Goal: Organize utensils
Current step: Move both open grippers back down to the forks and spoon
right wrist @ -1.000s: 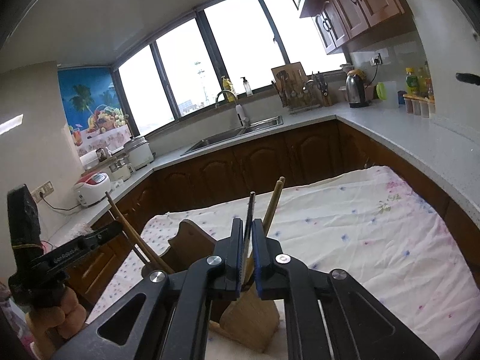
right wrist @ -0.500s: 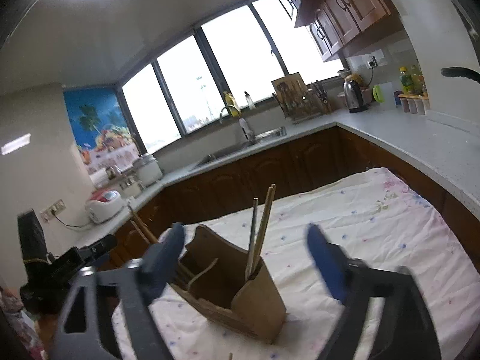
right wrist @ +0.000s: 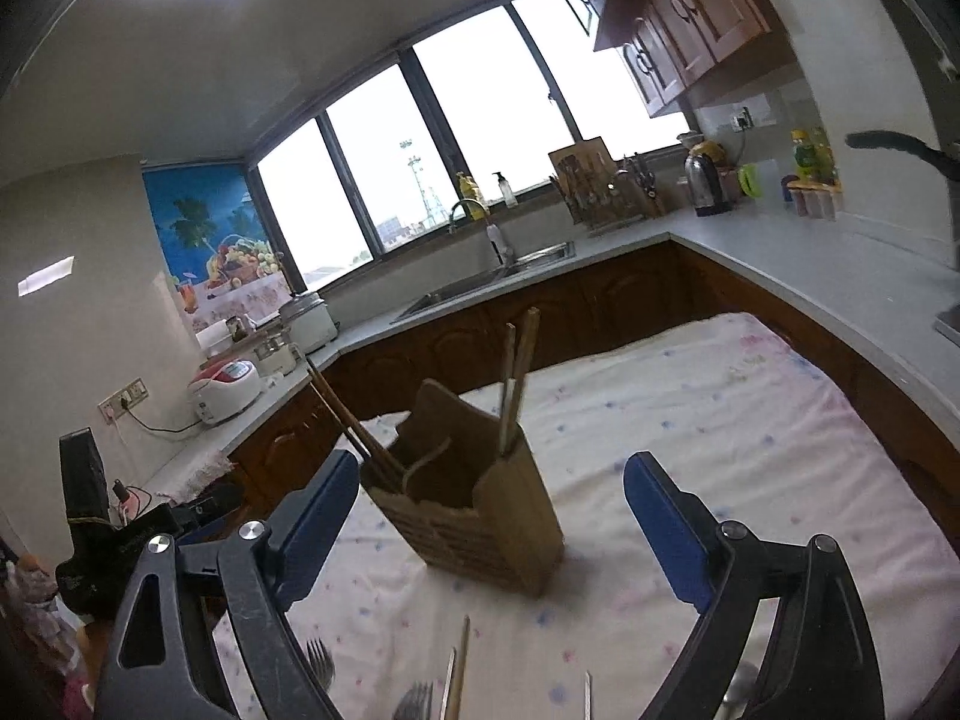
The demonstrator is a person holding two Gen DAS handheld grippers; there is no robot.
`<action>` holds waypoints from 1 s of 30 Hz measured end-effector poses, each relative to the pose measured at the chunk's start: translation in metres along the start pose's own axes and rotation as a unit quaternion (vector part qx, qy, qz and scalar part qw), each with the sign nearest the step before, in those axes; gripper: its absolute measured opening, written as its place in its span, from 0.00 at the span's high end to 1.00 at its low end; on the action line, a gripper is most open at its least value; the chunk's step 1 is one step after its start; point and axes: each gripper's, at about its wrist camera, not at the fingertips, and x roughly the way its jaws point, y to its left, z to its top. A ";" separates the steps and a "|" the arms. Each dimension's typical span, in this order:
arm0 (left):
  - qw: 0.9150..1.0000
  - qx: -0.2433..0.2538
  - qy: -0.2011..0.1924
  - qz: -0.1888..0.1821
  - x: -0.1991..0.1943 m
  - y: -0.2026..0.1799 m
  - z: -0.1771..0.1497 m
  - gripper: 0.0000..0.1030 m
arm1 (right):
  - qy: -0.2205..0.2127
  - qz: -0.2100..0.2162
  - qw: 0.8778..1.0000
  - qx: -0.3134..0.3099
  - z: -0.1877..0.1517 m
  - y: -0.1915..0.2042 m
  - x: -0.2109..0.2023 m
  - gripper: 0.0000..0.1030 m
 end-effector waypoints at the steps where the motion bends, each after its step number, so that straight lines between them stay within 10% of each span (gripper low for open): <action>1: 1.000 0.001 0.002 -0.001 -0.005 -0.001 -0.003 0.08 | 0.002 -0.004 1.000 0.001 -0.003 -0.003 -0.007 0.11; 30: 0.996 0.026 0.083 -0.008 -0.048 -0.035 -0.053 0.08 | 0.075 -0.073 0.994 0.032 -0.075 -0.054 -0.067 0.11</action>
